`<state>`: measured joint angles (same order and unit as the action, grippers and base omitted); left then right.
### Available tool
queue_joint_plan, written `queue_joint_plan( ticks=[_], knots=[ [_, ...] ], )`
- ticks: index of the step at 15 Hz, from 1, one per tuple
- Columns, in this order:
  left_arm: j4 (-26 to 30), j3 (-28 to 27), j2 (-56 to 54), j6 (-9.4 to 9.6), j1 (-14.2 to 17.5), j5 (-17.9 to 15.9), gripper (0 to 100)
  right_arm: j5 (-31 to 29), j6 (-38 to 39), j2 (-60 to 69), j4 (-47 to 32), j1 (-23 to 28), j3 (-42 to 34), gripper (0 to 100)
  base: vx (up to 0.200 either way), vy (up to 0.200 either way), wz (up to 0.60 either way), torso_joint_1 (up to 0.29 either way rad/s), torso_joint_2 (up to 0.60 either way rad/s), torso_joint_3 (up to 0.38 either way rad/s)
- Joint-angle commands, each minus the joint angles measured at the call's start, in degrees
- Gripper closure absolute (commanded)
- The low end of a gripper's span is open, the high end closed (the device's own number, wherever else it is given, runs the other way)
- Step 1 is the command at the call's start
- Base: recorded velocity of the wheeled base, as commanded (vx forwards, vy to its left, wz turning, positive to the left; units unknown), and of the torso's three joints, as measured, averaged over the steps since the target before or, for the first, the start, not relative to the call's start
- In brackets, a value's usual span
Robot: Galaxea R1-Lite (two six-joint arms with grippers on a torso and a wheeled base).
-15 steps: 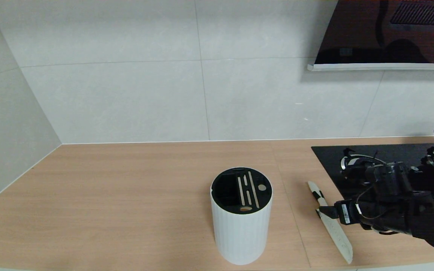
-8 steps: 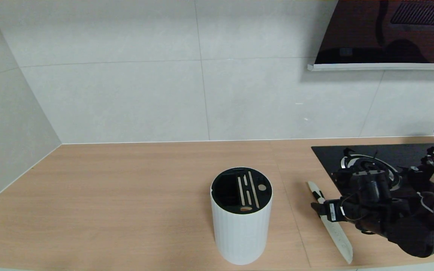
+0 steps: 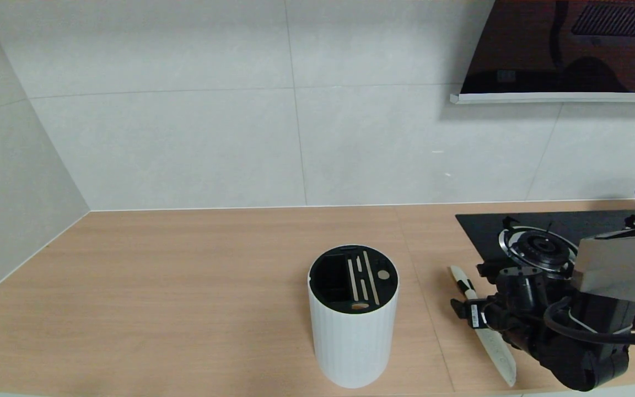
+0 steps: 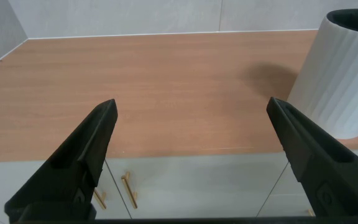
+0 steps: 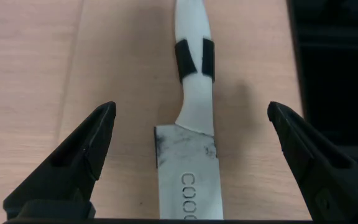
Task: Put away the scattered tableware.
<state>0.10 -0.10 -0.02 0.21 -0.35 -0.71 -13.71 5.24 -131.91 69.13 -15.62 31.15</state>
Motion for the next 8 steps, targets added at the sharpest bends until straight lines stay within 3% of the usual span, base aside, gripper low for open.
queue_joint_plan(
  ticks=[1, 8],
  knots=[
    [-0.01, 0.01, 0.02, 0.06, 0.0, 0.0, 0, 0.0, 0.03, -1.59, 0.12, -0.03, -0.03, 0, 0.0, 0.0, 0.0, 0.0, 0.0, 0.0],
    [-0.01, 0.01, 0.02, -0.03, 0.0, 0.0, 0, 0.0, 0.03, -1.86, -0.05, 0.06, -0.12, 0, 0.0, 0.0, 0.0, 0.0, 0.0, 0.0]
  ],
)
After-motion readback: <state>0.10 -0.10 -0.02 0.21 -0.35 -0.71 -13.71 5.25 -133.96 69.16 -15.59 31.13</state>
